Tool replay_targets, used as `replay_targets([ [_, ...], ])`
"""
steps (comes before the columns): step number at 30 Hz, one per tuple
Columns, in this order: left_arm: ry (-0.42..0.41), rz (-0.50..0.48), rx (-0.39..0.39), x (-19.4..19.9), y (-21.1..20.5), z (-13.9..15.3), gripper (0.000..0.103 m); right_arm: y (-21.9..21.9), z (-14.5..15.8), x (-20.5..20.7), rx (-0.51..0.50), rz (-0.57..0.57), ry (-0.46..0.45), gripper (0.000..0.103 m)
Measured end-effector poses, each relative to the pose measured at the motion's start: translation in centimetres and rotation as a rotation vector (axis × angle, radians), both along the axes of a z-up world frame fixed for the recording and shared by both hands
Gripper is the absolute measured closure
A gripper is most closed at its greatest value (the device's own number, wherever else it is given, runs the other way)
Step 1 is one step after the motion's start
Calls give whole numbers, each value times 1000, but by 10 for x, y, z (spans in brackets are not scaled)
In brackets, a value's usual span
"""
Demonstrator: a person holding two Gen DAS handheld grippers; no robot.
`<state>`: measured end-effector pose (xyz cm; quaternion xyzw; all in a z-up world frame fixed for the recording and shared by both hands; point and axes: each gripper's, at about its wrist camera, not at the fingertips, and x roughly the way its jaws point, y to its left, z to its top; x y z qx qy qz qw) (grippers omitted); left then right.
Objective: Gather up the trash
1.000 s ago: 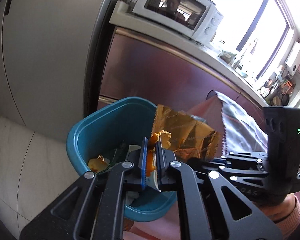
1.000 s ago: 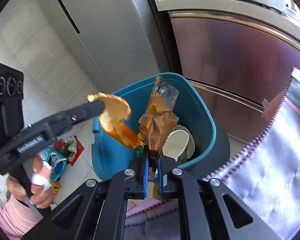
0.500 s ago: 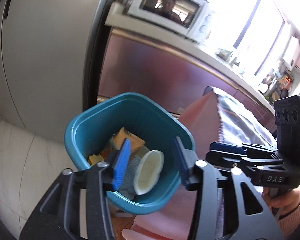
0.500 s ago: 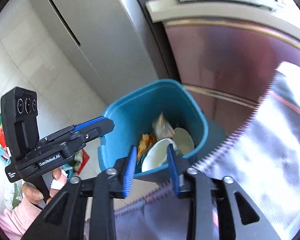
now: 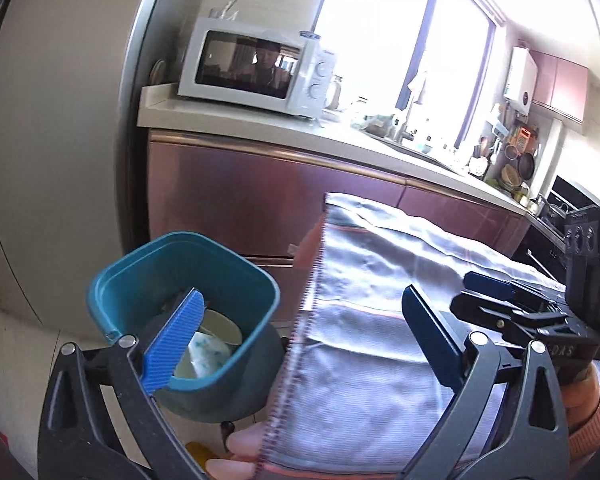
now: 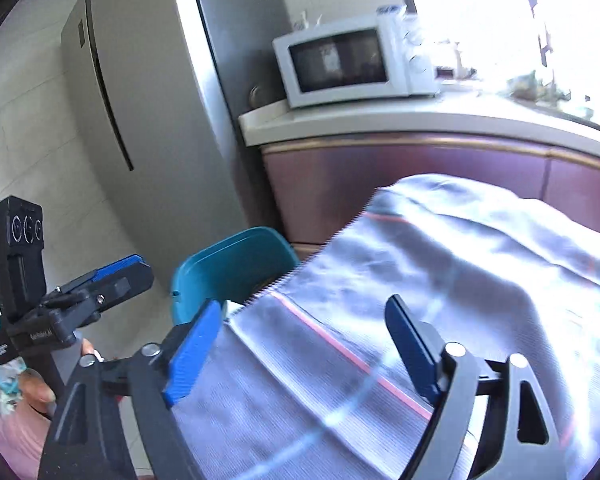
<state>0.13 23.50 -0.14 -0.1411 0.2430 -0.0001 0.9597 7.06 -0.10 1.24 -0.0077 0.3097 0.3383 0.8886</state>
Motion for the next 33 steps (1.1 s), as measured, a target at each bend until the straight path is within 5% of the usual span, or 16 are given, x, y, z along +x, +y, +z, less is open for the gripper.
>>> replay_targets([
  [2,-13,-13,6,-2,-17,3,6,-18,2,-14,-7,-68,-54,7],
  [14,-152,-41,157,-35,-124,21,6,-120,8,-67,-10,-400,-236,7],
  [33,-224,-27,245,-62,-175,25,6,-154,8,-109,-1,-536,-371,7],
])
